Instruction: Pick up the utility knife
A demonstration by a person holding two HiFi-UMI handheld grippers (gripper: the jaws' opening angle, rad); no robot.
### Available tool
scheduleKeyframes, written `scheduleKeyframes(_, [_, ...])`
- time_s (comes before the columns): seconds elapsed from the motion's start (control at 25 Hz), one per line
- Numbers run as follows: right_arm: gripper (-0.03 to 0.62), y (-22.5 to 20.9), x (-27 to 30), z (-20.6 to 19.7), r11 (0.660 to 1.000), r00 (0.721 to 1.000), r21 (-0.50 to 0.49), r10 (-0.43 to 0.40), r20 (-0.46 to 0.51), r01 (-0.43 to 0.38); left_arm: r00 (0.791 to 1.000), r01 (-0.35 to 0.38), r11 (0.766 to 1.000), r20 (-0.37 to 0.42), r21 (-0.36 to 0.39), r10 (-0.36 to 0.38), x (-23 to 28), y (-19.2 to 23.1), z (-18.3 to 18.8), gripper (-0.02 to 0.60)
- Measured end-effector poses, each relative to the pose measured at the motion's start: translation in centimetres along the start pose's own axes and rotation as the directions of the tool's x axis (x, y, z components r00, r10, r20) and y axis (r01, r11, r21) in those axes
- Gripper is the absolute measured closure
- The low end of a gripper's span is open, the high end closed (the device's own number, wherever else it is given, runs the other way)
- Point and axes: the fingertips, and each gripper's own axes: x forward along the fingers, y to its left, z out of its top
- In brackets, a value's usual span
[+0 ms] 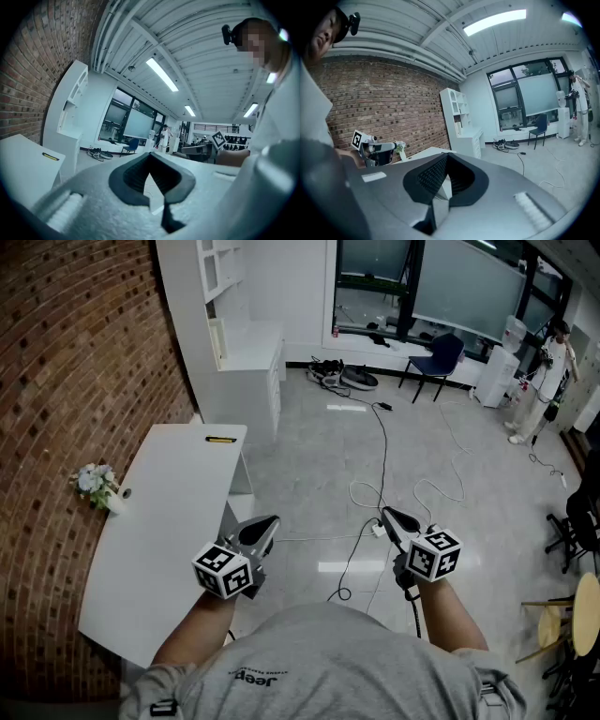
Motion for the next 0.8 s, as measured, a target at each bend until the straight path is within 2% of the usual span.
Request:
scheduleKeyframes(0.48, [0.586, -1.1, -1.5, 0.3, 1.0, 1.0, 0.019, 0.016, 0.006, -0.016, 1.0, -0.02, 1.0, 0.009, -0.014, 0.02, 0.8, -1.2, -0.7, 0.581])
scheduleKeyframes(0.8, [0.585, -3.3, -3.8, 0.7, 0.999, 0.999, 0.034, 0.032, 0.023, -0.033, 0.999, -0.019, 1.0, 0.029, -0.003, 0.019, 2.8, -4.2, -0.6, 0.581])
